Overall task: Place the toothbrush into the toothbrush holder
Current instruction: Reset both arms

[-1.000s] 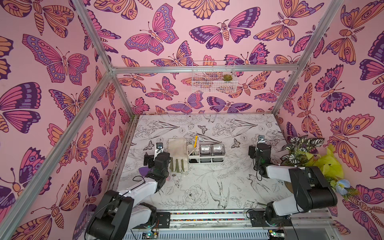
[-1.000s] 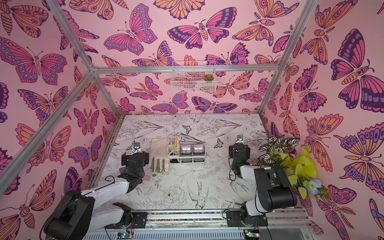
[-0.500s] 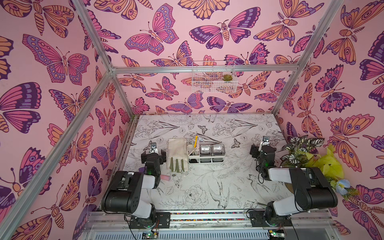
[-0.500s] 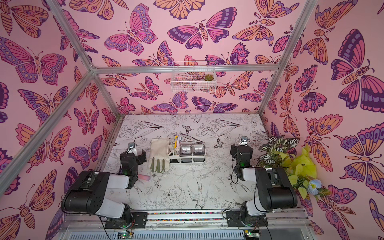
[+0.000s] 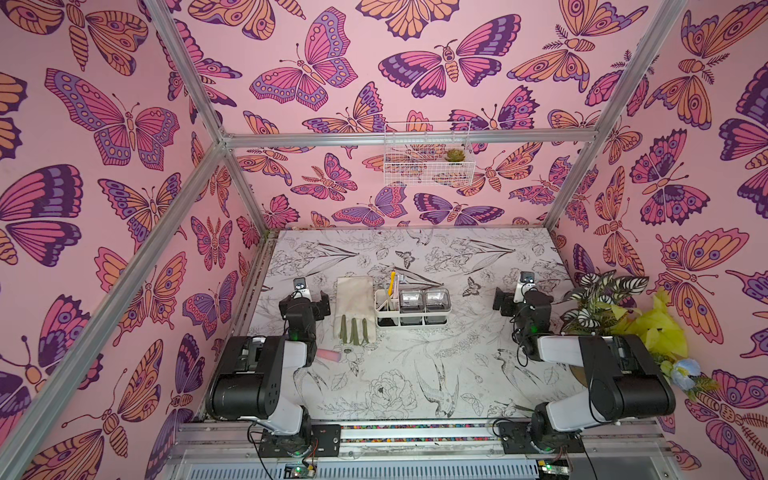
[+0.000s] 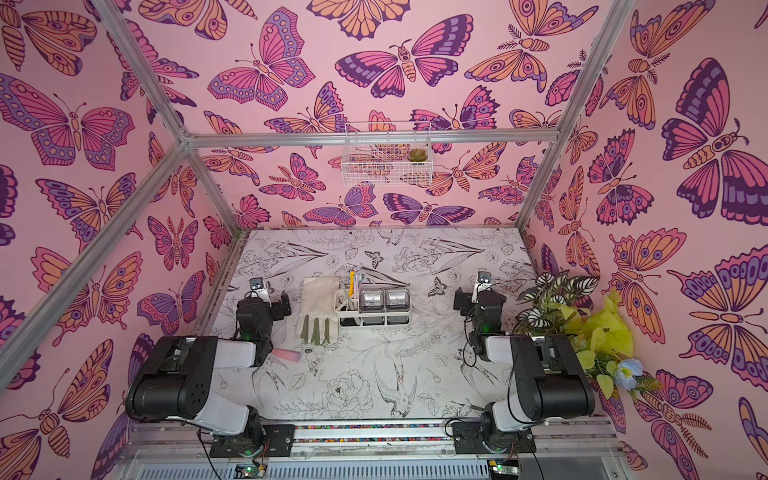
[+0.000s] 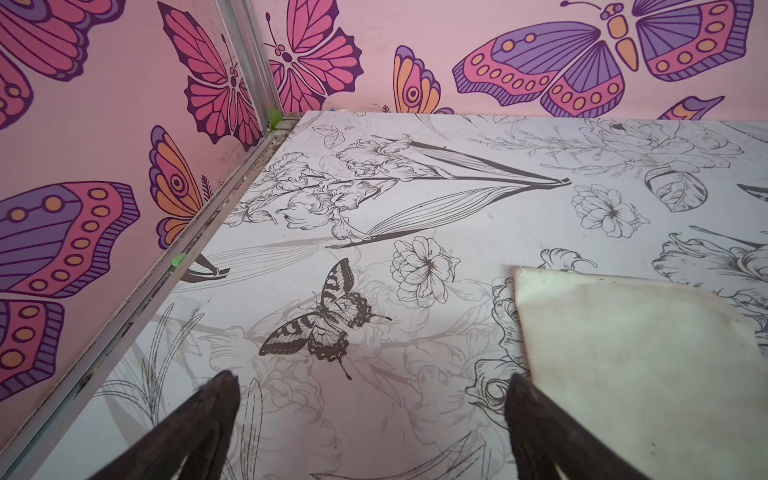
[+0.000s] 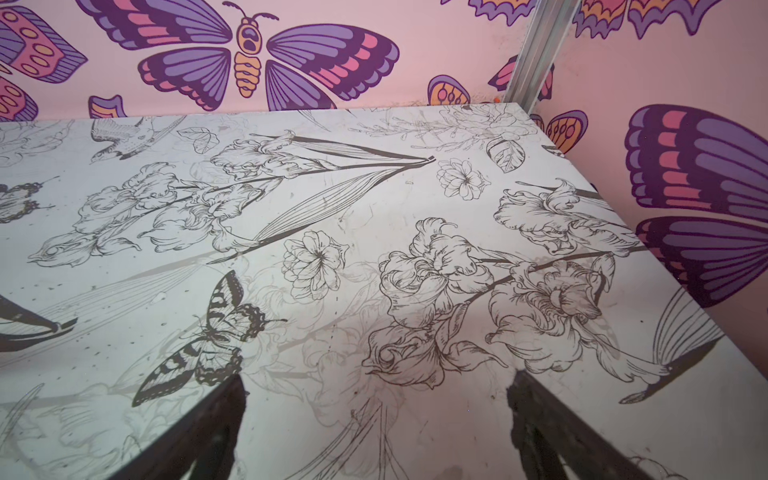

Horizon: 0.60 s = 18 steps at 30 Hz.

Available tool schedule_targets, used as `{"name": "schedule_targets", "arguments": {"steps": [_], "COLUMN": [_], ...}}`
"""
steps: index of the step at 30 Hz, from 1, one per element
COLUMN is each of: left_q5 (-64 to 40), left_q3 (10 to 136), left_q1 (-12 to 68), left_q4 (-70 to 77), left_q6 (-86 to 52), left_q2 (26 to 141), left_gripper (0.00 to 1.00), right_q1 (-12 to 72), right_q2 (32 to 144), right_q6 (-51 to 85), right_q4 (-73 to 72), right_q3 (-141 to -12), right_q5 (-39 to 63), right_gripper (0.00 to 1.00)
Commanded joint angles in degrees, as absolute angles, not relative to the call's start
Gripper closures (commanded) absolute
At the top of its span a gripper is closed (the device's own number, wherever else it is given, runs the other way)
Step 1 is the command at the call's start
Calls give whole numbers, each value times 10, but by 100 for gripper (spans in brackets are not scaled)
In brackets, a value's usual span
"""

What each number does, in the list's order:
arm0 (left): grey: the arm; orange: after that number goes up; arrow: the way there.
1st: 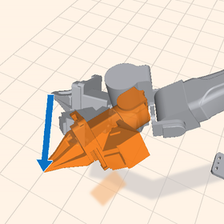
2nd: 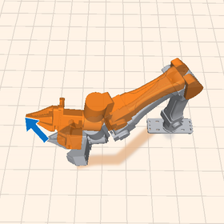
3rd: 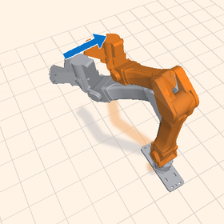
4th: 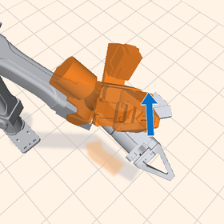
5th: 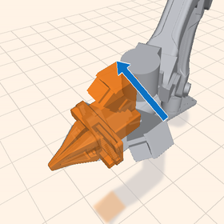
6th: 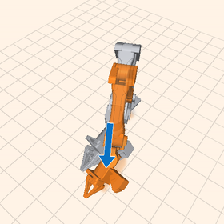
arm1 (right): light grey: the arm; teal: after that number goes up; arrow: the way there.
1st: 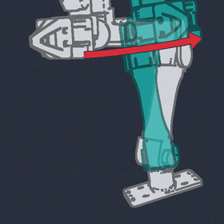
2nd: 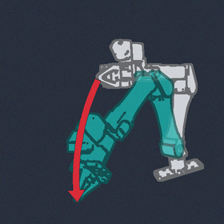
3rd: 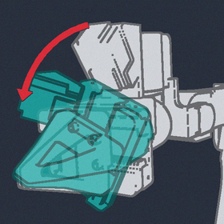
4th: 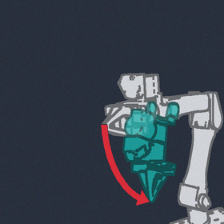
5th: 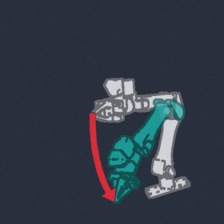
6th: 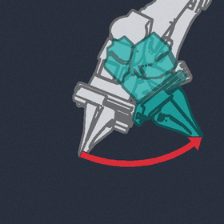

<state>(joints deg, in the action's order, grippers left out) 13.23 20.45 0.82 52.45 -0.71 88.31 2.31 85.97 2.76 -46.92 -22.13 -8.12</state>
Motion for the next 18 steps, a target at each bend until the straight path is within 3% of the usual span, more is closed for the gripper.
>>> {"name": "schedule_targets", "arguments": {"steps": [1, 18], "left_q5": [126, 126], "left_q3": [205, 204], "left_q1": [10, 10], "left_q4": [531, 536], "left_q6": [-12, -11], "left_q2": [885, 887], "left_gripper": [0, 0], "right_q1": [10, 10], "right_q2": [865, 862], "right_q6": [28, 26], "right_q4": [-460, -463], "right_q3": [-233, -230], "right_q5": [-48, -49], "right_gripper": [1, 1]}}
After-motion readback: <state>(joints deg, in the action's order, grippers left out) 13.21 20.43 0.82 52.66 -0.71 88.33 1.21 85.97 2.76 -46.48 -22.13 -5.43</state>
